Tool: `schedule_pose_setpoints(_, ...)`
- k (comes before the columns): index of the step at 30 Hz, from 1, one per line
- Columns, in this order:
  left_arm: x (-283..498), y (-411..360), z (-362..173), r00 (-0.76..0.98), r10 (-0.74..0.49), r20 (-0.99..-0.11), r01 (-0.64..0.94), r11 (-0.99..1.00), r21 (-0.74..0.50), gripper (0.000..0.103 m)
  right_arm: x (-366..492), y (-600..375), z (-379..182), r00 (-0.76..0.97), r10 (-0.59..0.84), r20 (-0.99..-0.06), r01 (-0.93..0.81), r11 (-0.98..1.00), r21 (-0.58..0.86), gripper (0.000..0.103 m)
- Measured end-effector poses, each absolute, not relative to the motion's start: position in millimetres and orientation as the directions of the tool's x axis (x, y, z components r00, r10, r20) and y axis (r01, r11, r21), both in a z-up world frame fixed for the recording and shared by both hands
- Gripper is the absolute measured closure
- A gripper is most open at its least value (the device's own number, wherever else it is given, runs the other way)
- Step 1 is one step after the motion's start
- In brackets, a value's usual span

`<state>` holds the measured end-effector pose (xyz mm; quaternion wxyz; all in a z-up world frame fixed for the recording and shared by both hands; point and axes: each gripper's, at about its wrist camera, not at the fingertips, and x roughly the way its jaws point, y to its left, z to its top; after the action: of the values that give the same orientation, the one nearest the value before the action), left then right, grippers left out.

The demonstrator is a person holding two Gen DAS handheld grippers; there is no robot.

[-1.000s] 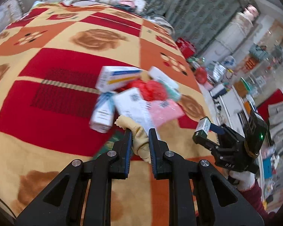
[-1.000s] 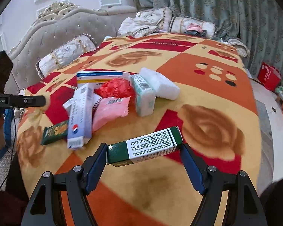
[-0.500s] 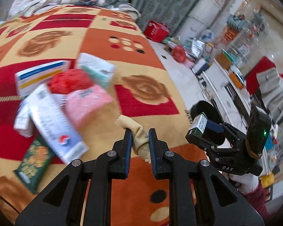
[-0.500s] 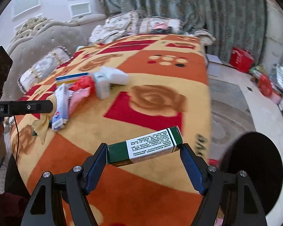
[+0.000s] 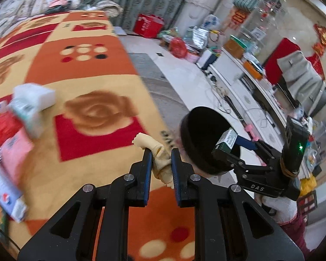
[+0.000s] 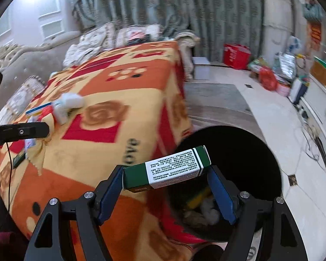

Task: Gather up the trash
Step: 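Carry the wrapper and green-white box over the black bin and open both tools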

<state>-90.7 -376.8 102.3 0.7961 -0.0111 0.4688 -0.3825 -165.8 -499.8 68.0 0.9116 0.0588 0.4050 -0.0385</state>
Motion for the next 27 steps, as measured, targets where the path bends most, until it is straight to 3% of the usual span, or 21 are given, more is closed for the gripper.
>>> schedule_pose_setpoints(15, -83, -491, 91, 0.121, -0.697, -0.707, 0.657, 0.590, -0.470, 0.087, -180, -569, 43, 0.633, -0.075, -0.771, 0.276, 0.952, 0.134, 0.027)
schedule_pose_setpoints(17, -83, -502, 87, 0.099, -0.704, -0.703, 0.655, 0.578, -0.486, 0.086, -184, -576, 42, 0.635, -0.072, -0.769, 0.293, 0.944, 0.153, 0.021)
schedule_pose_setpoints(18, -81, -506, 84, 0.087, -0.704, -0.705, 0.651, 0.576, -0.494, 0.082, -185, -578, 41, 0.635, -0.069, -0.769, 0.296, 0.942, 0.160, 0.019)
schedule_pose_setpoints(21, -77, -510, 77, 0.070, -0.702, -0.708, 0.623, 0.586, -0.519, 0.056, -191, -580, 40, 0.636, -0.065, -0.769, 0.306, 0.936, 0.174, 0.014)
schedule_pose_setpoints(27, -77, -495, 77, 0.101, -0.670, -0.736, 0.614, 0.624, -0.484, 0.055, -195, -578, 36, 0.627, -0.043, -0.778, 0.314, 0.928, 0.202, 0.014)
